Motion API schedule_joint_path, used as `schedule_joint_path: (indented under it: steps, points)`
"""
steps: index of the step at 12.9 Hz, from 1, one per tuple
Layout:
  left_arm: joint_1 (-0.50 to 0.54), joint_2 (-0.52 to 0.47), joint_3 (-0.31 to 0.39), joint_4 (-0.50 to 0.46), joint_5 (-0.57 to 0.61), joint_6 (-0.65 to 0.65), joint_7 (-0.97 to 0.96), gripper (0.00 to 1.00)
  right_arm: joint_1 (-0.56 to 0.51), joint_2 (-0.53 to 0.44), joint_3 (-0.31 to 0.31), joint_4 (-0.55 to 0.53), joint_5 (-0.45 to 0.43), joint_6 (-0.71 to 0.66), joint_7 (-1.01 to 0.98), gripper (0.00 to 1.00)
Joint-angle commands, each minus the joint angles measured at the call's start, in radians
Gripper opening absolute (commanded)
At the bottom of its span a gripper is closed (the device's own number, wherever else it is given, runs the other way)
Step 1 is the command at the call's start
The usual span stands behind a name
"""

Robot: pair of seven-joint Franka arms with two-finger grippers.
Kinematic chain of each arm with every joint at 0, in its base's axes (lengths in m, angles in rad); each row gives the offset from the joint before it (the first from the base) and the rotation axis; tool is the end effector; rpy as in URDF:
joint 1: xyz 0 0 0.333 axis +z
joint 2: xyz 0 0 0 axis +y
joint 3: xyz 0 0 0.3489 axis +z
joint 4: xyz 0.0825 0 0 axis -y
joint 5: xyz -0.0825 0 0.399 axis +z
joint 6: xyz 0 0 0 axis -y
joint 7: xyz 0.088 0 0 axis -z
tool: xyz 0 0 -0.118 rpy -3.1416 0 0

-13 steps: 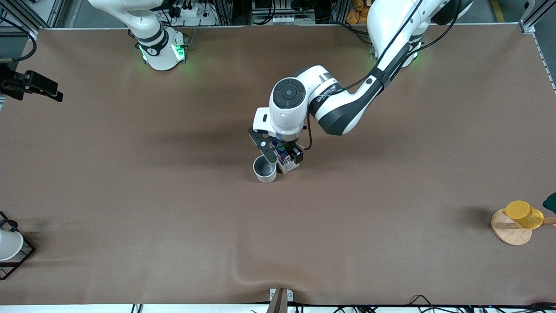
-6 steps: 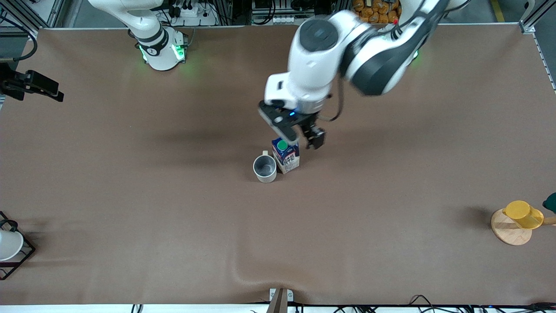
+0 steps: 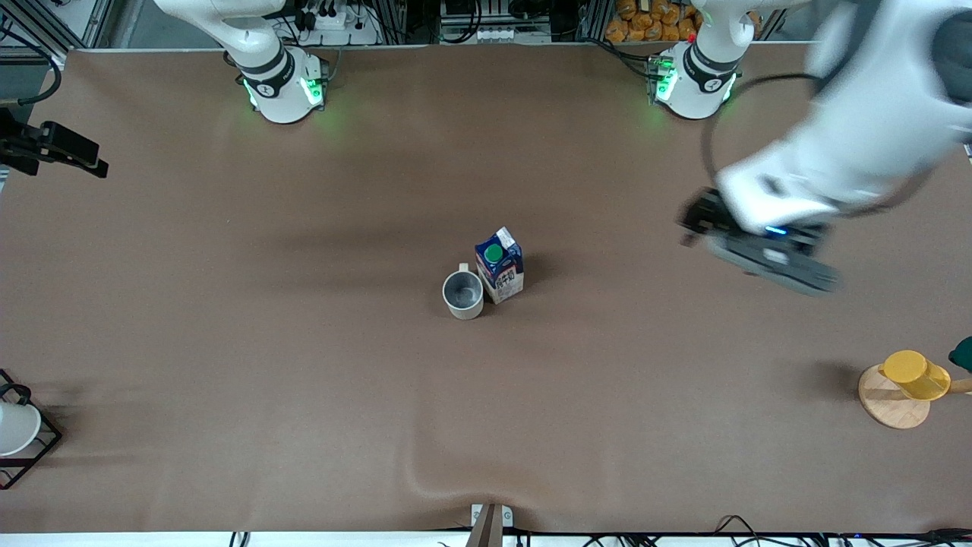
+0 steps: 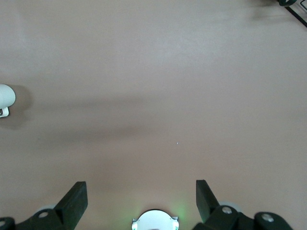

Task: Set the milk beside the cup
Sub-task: 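Open the left gripper and lift it away from the milk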

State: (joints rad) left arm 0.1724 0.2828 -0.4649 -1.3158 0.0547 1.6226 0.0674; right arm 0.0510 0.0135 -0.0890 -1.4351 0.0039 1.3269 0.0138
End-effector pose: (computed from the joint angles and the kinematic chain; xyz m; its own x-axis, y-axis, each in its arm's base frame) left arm 0.6470 -0.1399 0.6167 0.9412 -0.3330 0.0571 -0.3364 -0.9393 0.0670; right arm 0.5458 -0.0198 0.6835 0.9913 -0.0507 -0.1214 -0.0512 -0.9987 -0.0010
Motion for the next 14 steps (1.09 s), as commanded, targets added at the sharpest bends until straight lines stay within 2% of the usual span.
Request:
schedule_joint_path:
  steps: [1, 3, 6, 7, 10, 14]
  points:
    - [0.045, -0.05, -0.003, -0.03, 0.014, -0.038, -0.043, 1.0, -0.017, -0.015, 0.005, -0.002, 0.019, 0.005, -0.008, 1.0]
    - [0.074, -0.054, -0.004, -0.03, 0.049, -0.078, -0.137, 1.0, -0.017, -0.032, 0.005, -0.01, 0.019, 0.055, -0.009, 1.0]
    - [0.097, -0.062, -0.004, -0.033, 0.056, -0.157, -0.217, 1.0, -0.031, -0.035, 0.002, -0.013, 0.028, 0.061, -0.012, 1.0]
    - [0.098, -0.071, -0.004, -0.036, 0.056, -0.161, -0.222, 1.0, -0.048, -0.036, 0.0, -0.013, 0.056, 0.058, -0.02, 1.0]
    - [0.084, -0.131, 0.023, -0.074, 0.054, -0.161, -0.212, 1.0, -0.045, -0.036, 0.002, -0.013, 0.062, 0.055, -0.018, 1.0]
    - [-0.06, -0.25, 0.23, -0.184, -0.005, -0.139, -0.205, 1.0, -0.043, -0.04, 0.002, -0.019, 0.062, 0.061, -0.02, 1.0]
